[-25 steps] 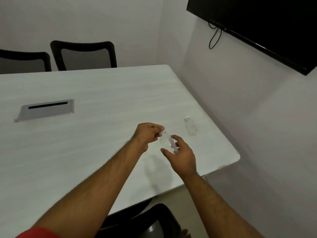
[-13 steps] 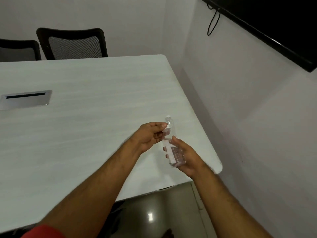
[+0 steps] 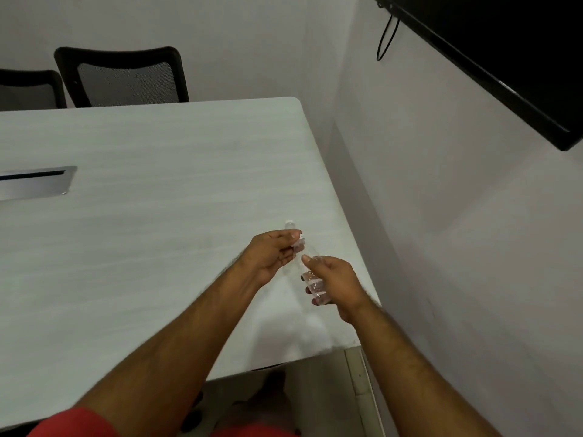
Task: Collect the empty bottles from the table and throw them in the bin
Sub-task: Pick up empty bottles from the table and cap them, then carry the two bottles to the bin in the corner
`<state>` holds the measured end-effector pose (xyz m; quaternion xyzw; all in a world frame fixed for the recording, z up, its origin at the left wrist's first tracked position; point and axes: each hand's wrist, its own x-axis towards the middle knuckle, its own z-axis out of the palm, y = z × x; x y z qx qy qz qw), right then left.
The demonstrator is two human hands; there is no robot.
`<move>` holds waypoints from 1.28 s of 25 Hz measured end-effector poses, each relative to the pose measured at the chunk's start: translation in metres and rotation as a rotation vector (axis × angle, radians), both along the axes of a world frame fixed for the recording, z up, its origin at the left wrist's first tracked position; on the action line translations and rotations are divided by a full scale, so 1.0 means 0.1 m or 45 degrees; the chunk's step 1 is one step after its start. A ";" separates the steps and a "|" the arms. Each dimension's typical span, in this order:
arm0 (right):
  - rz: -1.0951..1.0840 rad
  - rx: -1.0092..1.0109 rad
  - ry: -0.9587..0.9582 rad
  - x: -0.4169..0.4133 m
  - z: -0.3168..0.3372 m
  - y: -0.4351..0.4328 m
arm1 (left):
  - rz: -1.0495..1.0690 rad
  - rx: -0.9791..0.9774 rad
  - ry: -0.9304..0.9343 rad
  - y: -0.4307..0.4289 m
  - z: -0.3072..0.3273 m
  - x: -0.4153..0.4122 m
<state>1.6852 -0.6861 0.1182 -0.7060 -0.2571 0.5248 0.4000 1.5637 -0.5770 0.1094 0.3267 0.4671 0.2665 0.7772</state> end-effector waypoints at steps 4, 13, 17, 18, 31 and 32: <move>-0.015 -0.125 0.604 0.23 -0.14 0.22 | 0.007 0.000 -0.084 0.22 -0.12 0.14; -0.268 -0.258 0.194 0.41 -0.61 0.76 | -0.118 0.471 1.149 0.56 -0.90 0.46; -0.333 -0.252 0.206 0.44 -0.75 0.77 | -0.394 0.484 1.294 0.60 -1.05 0.56; -0.328 -0.245 0.174 0.43 -0.76 0.76 | -0.402 0.496 1.282 0.60 -1.06 0.54; 0.181 0.057 0.262 -0.62 -0.11 0.10 | 0.412 0.000 0.497 -0.85 0.18 -0.97; 0.226 0.086 0.251 -0.84 -0.03 0.03 | 0.510 0.017 0.488 -1.02 0.32 -1.19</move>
